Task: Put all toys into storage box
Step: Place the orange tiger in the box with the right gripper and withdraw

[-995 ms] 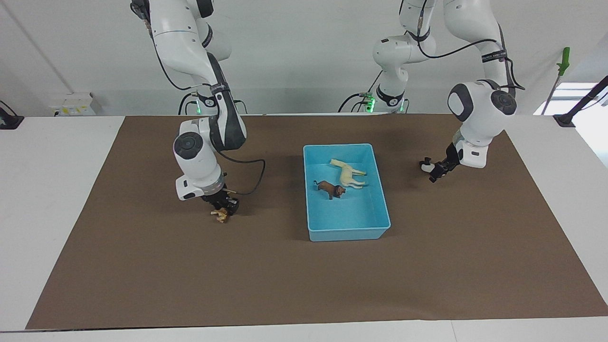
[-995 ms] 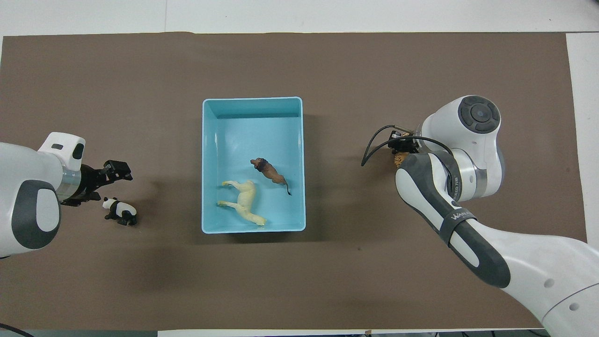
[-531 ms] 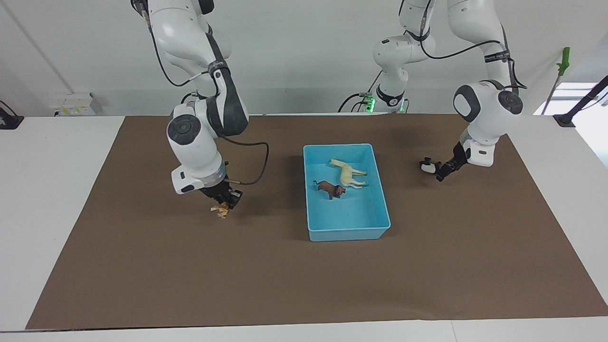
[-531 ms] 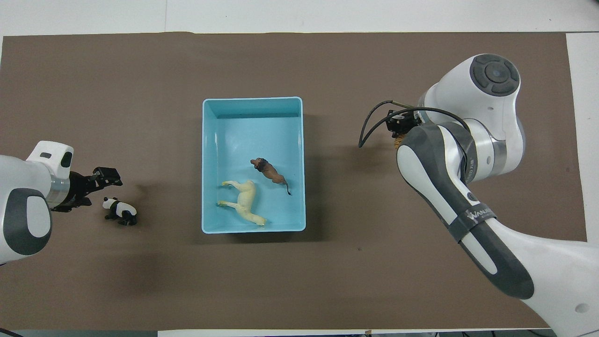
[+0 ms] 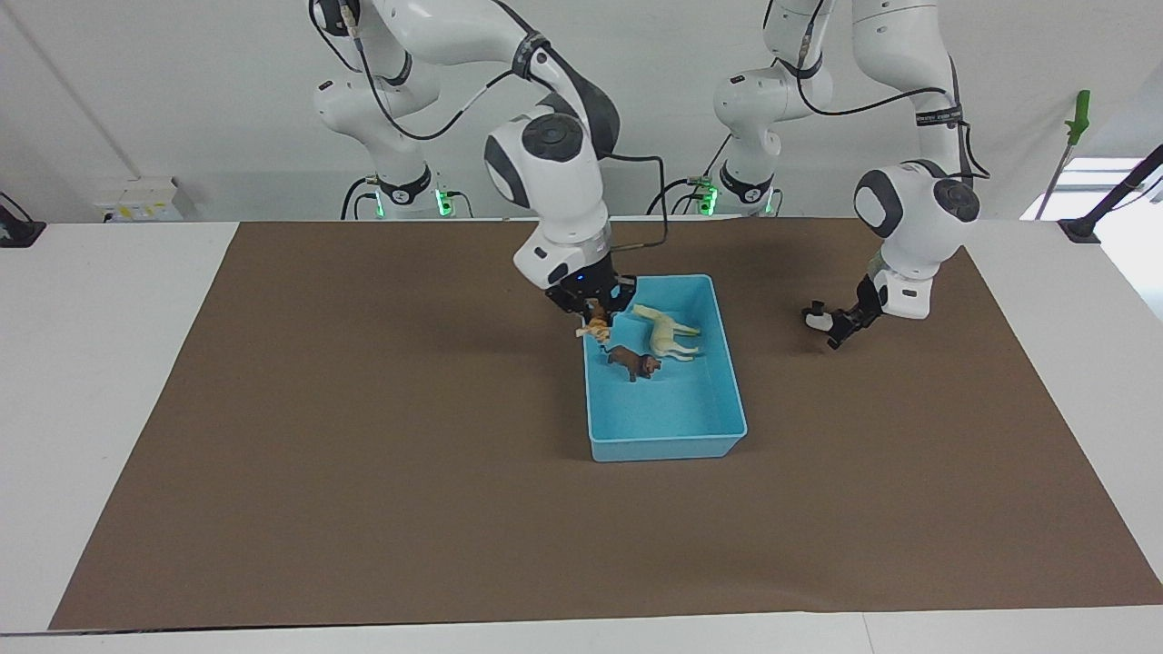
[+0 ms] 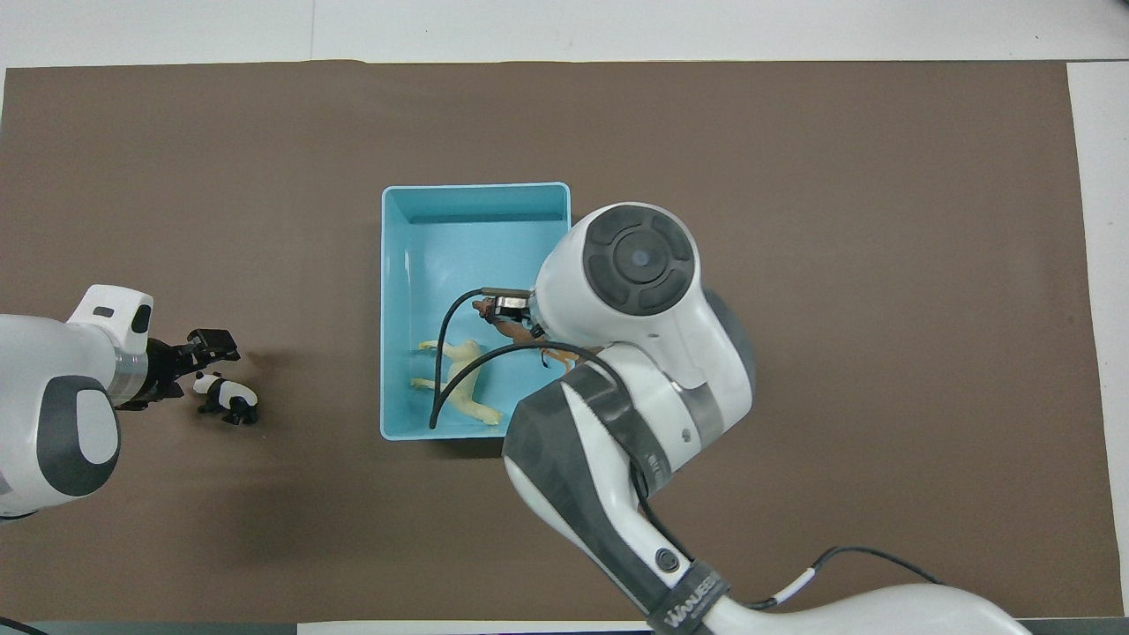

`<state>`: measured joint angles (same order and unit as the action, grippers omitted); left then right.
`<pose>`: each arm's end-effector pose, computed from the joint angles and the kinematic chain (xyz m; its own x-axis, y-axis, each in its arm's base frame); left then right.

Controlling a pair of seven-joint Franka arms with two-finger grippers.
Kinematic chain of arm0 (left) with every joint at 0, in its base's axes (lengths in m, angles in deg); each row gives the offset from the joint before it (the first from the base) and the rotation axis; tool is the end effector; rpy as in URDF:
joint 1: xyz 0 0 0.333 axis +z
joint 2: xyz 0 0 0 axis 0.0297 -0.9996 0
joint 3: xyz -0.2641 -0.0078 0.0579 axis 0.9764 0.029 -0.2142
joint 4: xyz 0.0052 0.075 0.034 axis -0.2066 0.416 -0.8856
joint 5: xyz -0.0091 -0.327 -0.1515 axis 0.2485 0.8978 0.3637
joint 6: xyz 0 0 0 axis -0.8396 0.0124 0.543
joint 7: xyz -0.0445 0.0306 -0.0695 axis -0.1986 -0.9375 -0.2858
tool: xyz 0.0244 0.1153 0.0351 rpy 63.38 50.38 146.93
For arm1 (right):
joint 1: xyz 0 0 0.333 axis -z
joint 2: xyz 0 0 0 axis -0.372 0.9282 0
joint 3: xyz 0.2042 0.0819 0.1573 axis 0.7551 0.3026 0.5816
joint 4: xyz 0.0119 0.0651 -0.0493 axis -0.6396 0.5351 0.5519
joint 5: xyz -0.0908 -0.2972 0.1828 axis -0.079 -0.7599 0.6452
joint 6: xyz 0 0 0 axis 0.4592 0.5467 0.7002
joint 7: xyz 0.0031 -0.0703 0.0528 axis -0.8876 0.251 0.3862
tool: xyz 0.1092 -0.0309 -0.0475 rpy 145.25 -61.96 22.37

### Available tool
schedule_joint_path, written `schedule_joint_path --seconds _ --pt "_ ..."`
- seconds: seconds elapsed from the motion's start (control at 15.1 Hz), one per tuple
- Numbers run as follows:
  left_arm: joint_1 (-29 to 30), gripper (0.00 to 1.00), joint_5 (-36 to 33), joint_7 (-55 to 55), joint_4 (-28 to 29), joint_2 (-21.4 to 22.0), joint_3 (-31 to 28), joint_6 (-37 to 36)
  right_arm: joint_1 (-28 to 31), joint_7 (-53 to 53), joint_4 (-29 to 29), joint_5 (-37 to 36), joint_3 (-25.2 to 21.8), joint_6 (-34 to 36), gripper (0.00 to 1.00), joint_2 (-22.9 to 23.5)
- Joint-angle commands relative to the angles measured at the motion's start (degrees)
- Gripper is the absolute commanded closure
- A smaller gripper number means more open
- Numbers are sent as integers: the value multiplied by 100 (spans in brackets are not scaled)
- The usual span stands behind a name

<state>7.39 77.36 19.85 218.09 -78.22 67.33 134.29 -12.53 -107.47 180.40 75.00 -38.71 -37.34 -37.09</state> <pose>0.4610 0.0541 0.2662 0.8793 0.4761 -0.0126 0.4760 -0.8777 0.0552 0.4815 0.3877 0.3977 0.9936 -0.1127 -0.0028 -0.1112 -0.9758 -0.1884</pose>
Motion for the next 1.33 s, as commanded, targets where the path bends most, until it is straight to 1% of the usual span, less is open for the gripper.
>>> schedule_joint_path --seconds 0.0,0.07,0.13,0.2,0.27,0.33,0.4,0.46,0.53,0.66,0.73,0.8,0.93,1.06,1.13,1.26 --pt "85 0 -3 -63 312 59 53 311 -279 -72 -100 -237 -85 329 0 14" --pt "102 10 -3 -63 321 67 53 311 -246 -20 -152 -770 -60 845 0 -29" --pt "102 29 -3 -54 321 68 53 311 -158 41 -353 -1114 -51 1224 0 -39" --pt "102 47 -3 -46 321 68 53 311 8 225 -381 -1153 -59 1506 0 -100" --pt "102 64 -3 -46 321 68 53 294 271 644 -372 -1153 -68 1735 0 -239" --pt "102 74 -3 -46 321 68 53 285 543 996 -364 -1144 -59 1912 0 -397" --pt "102 81 -3 -46 312 68 53 267 850 1235 -355 -1144 -59 2079 0 -530" --pt "102 92 -3 -46 312 68 53 250 1175 1429 -355 -1127 -51 2185 0 -679" --pt "102 98 -3 -37 269 59 53 241 1483 1648 -346 -1101 -50 2256 0 -793" --pt "50 99 -3 7 24 15 53 128 2029 2236 -329 -1100 -59 2440 0 -1048" --pt "23 100 6 164 -247 -46 61 -117 2301 2596 -337 -1100 -59 2450 0 -1128" --pt "-12 100 -3 470 -642 -108 70 -494 2547 2904 -337 -1100 -59 2450 0 -1216" --pt "-423 100 6 1137 -1581 -257 62 -1372 2926 3336 -346 -1100 -59 2458 0 -1383" --pt "-783 100 6 1954 -2303 -354 79 -1954 3190 3390 -346 -1100 -59 2650 0 -1523" --pt "-1029 100 15 2437 -2524 -380 79 -2087 3287 3417 -346 -1100 -59 2782 0 -1550" --pt "-1591 100 23 3430 -2649 -389 88 -2045 3480 3548 -311 -1092 -59 3046 0 -1638"
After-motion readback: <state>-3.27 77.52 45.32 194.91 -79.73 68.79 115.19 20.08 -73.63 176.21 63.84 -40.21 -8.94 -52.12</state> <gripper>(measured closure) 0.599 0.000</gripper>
